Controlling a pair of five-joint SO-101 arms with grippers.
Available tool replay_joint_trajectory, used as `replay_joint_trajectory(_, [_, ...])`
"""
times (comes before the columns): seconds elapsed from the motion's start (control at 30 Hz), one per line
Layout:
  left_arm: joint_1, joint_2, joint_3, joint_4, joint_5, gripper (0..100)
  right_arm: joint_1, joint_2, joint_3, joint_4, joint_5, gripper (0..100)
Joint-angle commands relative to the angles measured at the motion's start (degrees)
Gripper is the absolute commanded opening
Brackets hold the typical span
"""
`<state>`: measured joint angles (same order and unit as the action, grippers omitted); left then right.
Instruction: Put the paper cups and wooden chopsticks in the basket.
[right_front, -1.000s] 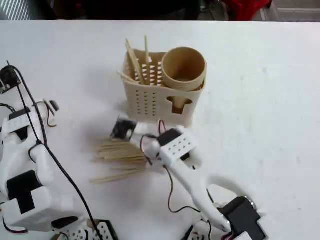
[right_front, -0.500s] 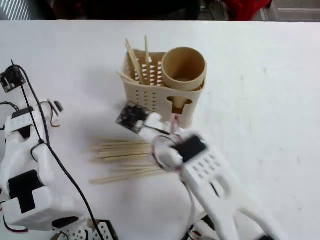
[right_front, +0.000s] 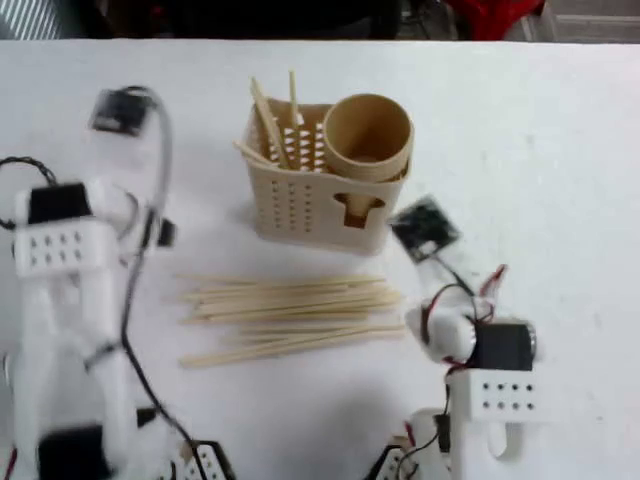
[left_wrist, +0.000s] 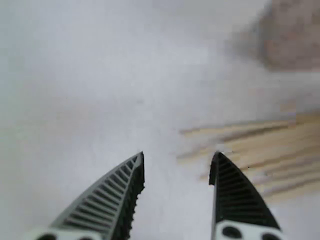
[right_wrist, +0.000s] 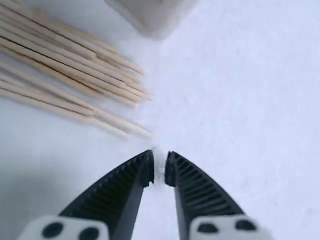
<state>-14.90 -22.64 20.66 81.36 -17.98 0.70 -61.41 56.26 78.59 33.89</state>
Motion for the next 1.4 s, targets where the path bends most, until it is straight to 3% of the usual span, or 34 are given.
replay_joint_trajectory(0.0, [12.35, -12.35, -2.29, 12.84, -15.21, 22, 4.88, -1.10, 6.07, -4.97, 1.49, 3.5])
replay_joint_trajectory(0.17, [21.23, -9.19, 1.32, 11.52, -15.82, 22, 9.27, -0.75, 16.70, -13.93, 2.55, 6.7])
replay_joint_trajectory(0.4, [33.36, -2.77, 17.32, -8.09, -16.18, 17, 15.34, -1.19, 28.22, -25.36, 2.81, 6.8])
replay_joint_trajectory(0.53, [37.41, -0.57, 21.36, -16.88, -16.18, 17, 16.31, -1.27, 29.27, -26.15, 2.99, 6.7])
replay_joint_trajectory(0.73, [37.67, 8.40, 20.66, -25.67, -16.18, 17, 16.22, -1.27, 29.27, -26.15, 3.08, 1.8])
replay_joint_trajectory(0.97, [37.23, 14.29, 20.75, -27.96, -17.49, 17, 16.13, -2.51, 29.27, -24.84, 5.45, 2.0])
replay_joint_trajectory(1.37, [37.58, 21.76, 20.31, -29.10, -17.76, 16, 16.40, -29.05, 37.01, -14.73, 5.89, 2.1])
